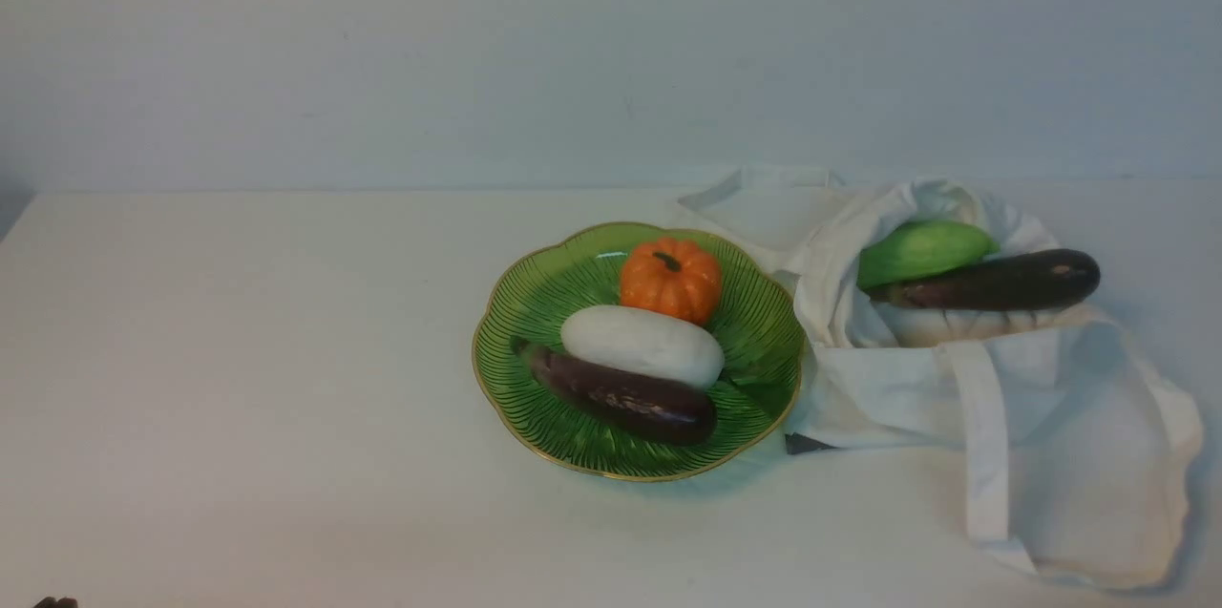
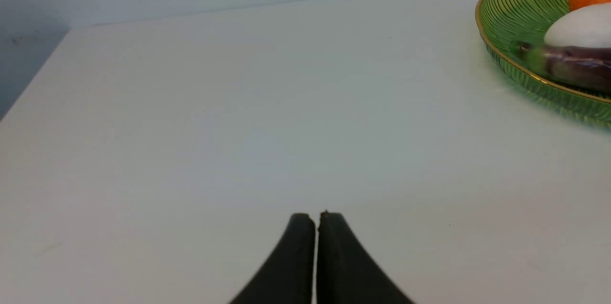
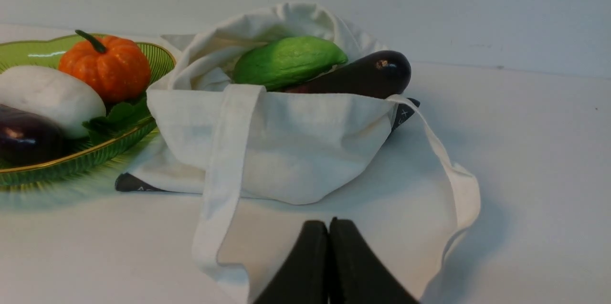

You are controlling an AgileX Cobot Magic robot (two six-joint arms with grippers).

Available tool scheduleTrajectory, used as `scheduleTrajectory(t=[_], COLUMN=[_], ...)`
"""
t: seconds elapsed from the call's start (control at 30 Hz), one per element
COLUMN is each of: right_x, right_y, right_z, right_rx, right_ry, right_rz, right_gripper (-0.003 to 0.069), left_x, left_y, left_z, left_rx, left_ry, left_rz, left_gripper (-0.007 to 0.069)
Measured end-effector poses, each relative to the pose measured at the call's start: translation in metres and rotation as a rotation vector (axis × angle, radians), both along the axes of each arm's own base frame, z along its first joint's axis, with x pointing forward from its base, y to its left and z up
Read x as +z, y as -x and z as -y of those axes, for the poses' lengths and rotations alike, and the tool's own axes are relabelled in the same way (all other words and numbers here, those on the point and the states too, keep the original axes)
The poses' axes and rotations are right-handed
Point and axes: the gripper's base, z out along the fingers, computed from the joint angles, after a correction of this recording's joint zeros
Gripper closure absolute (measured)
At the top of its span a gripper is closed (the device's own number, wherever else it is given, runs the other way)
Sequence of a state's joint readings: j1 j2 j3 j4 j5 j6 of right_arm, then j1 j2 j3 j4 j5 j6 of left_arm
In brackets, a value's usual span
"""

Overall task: Take vegetables from cloth bag on white table place on plate.
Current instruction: 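Reach into the white cloth bag and grasp a vegetable inside with the right gripper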

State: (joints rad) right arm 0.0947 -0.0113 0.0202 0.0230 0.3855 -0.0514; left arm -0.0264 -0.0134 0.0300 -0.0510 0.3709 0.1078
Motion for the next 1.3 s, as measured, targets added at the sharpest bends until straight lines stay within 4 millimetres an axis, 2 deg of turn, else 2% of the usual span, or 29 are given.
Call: scheduleTrajectory(t=[0.37, 0.5, 0.53, 0.57, 0.63, 0.7, 1.03, 1.13, 1.23, 1.3], right_x=[0.0, 0.001, 0.001, 0.001, 0.002, 0.003, 0.011, 0.027, 0.061, 0.086], right_y=[0.0, 0.0, 0.0, 0.0, 0.001, 0.001, 0.002, 0.004, 0.006, 0.0], right_z=[0.0, -0.005, -0.007, -0.007, -0.01, -0.013, -0.017, -0.018, -0.018, -0.021], right_rx=[-0.001, -0.011, -0.016, -0.015, -0.019, -0.016, 0.014, 0.054, 0.098, 0.109], right_ry=[-0.026, -0.329, -0.459, -0.472, -0.685, -0.804, -1.003, -0.958, -0.853, -0.738], right_rz=[-0.003, -0.019, -0.03, -0.033, -0.061, -0.077, -0.088, -0.051, 0.011, -0.03], right_gripper=[0.0673, 0.0673, 0.0673, 0.0673, 0.0673, 0.0673, 0.0673, 0.0673, 0.0673, 0.0673], left_x=[0.0, 0.0, 0.0, 0.0, 0.0, 0.0, 0.0, 0.0, 0.0, 0.0], left_y=[0.0, 0.0, 0.0, 0.0, 0.0, 0.0, 0.0, 0.0, 0.0, 0.0], left_z=[0.0, 0.0, 0.0, 0.0, 0.0, 0.0, 0.0, 0.0, 0.0, 0.0], left_rx=[0.0, 0.0, 0.0, 0.0, 0.0, 0.0, 0.0, 0.0, 0.0, 0.0], left_ry=[0.0, 0.0, 0.0, 0.0, 0.0, 0.0, 0.0, 0.0, 0.0, 0.0], left_rz=[0.0, 0.0, 0.0, 0.0, 0.0, 0.0, 0.0, 0.0, 0.0, 0.0], left_gripper=[0.0629, 0.0629, 0.0629, 0.0629, 0.0629, 0.0629, 0.0629, 0.0629, 0.0629, 0.0629])
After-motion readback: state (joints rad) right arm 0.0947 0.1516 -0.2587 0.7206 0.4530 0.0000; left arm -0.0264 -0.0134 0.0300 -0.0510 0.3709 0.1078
